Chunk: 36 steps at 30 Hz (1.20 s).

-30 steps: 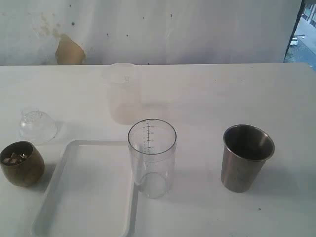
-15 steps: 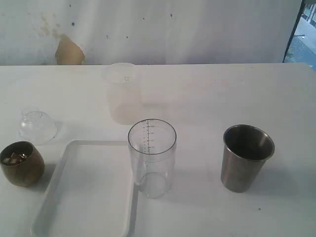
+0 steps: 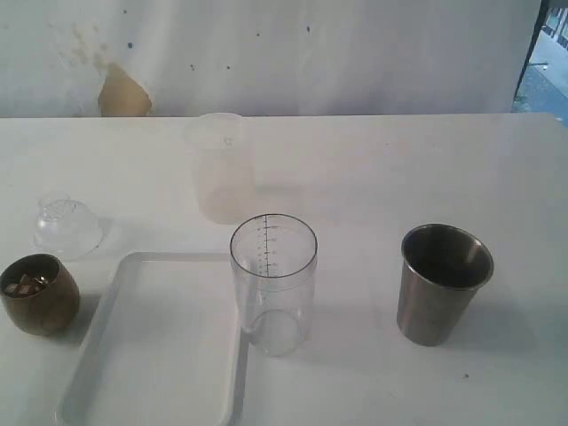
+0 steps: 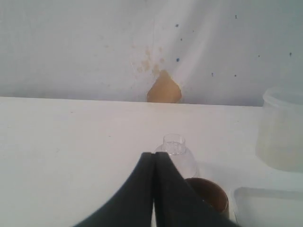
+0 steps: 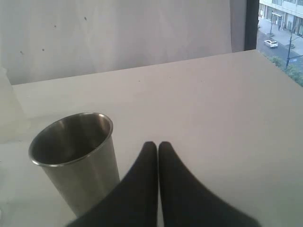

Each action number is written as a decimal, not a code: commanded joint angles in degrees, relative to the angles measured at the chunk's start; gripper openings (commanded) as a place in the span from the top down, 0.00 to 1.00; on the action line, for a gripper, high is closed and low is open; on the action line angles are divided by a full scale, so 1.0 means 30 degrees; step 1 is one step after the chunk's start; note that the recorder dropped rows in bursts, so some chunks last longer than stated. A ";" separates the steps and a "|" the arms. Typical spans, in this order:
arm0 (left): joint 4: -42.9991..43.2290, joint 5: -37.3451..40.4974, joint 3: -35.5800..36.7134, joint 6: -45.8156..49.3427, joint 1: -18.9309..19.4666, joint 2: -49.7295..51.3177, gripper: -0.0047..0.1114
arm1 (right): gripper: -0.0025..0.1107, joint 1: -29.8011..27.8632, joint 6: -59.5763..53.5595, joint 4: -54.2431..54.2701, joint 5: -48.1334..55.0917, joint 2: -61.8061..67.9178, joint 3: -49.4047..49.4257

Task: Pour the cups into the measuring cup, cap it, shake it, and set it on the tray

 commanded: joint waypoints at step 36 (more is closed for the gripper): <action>-0.0055 -0.9395 -0.1543 -0.4707 -0.0090 0.4463 0.05 | 0.98 0.0006 0.0004 -0.0092 -0.0172 -0.0049 0.0009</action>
